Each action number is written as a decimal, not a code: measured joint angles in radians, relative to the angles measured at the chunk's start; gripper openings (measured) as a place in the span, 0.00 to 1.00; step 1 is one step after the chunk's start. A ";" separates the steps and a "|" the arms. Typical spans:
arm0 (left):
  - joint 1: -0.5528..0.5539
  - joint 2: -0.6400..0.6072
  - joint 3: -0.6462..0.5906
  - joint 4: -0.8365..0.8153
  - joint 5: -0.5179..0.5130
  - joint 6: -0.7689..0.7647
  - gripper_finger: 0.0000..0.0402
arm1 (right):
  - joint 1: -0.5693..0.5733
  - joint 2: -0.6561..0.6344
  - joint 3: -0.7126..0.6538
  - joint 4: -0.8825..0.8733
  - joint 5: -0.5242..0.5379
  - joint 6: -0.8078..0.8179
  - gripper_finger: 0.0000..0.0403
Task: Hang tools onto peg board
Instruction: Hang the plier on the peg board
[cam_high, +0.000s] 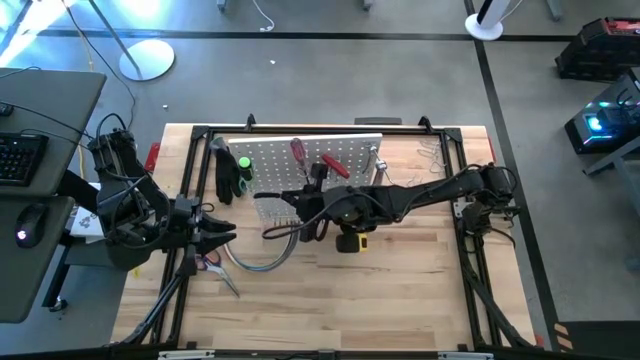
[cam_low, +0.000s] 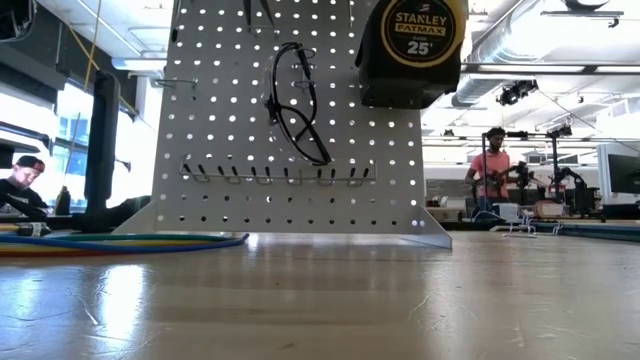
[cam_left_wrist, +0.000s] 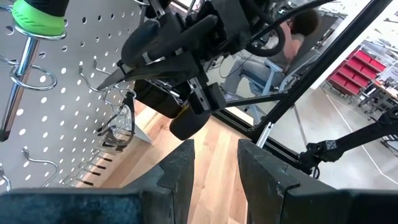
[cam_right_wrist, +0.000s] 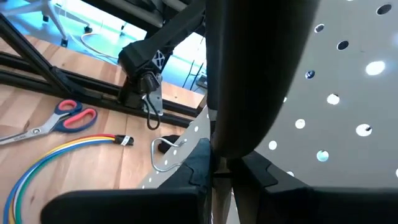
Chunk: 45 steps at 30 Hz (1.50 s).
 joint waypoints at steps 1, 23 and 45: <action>0.000 0.000 0.000 0.000 0.000 0.000 0.29 | -0.001 0.000 0.000 0.000 0.000 0.000 0.06; 0.000 0.000 0.000 0.002 0.000 -0.019 0.29 | -0.019 0.003 -0.004 -0.038 0.057 0.177 0.23; 0.000 0.000 0.000 0.012 0.026 -0.027 0.29 | -0.018 0.002 -0.003 0.043 0.076 0.184 0.00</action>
